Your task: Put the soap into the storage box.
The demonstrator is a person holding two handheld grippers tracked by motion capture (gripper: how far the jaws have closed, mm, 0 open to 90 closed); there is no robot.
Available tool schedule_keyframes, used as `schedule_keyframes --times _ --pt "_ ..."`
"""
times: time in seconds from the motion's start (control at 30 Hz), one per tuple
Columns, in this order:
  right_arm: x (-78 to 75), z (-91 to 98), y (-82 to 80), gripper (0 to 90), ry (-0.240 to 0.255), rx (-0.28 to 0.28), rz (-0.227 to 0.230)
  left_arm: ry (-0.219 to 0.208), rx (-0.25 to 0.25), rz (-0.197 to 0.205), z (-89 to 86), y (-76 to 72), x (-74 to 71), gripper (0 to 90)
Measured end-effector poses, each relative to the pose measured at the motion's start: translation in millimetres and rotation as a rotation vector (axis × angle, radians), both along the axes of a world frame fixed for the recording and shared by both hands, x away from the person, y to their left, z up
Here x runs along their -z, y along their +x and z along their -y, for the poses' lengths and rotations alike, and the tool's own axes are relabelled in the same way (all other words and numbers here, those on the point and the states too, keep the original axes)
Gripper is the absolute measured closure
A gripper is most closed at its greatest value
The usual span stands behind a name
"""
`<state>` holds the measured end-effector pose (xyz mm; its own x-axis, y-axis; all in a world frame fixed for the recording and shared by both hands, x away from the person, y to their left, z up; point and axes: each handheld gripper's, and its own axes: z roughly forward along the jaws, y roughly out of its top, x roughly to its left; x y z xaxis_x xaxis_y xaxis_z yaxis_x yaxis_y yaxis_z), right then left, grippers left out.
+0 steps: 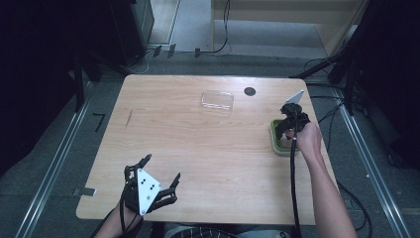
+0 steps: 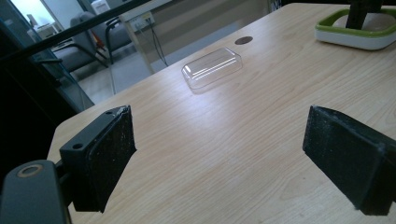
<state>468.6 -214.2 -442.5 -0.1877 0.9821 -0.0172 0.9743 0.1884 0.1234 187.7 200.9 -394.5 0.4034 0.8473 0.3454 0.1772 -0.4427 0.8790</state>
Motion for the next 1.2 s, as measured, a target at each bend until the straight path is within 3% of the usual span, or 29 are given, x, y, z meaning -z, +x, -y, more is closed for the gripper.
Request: schedule_keyframes --times 0.17,0.63,1.2 --pt "-3.9 -0.3 -2.3 26.8 -0.013 -0.005 0.003 -0.004 0.000 0.000 0.0 0.3 -0.3 9.8" --pt "-17.4 3.9 -19.6 14.7 0.035 -0.056 0.020 -0.004 0.003 0.001 0.2 0.6 -0.2 9.8" --pt "-34.5 -8.8 -58.9 11.1 0.038 -0.147 0.023 -0.002 0.002 0.001 -0.2 0.0 -0.4 9.9"
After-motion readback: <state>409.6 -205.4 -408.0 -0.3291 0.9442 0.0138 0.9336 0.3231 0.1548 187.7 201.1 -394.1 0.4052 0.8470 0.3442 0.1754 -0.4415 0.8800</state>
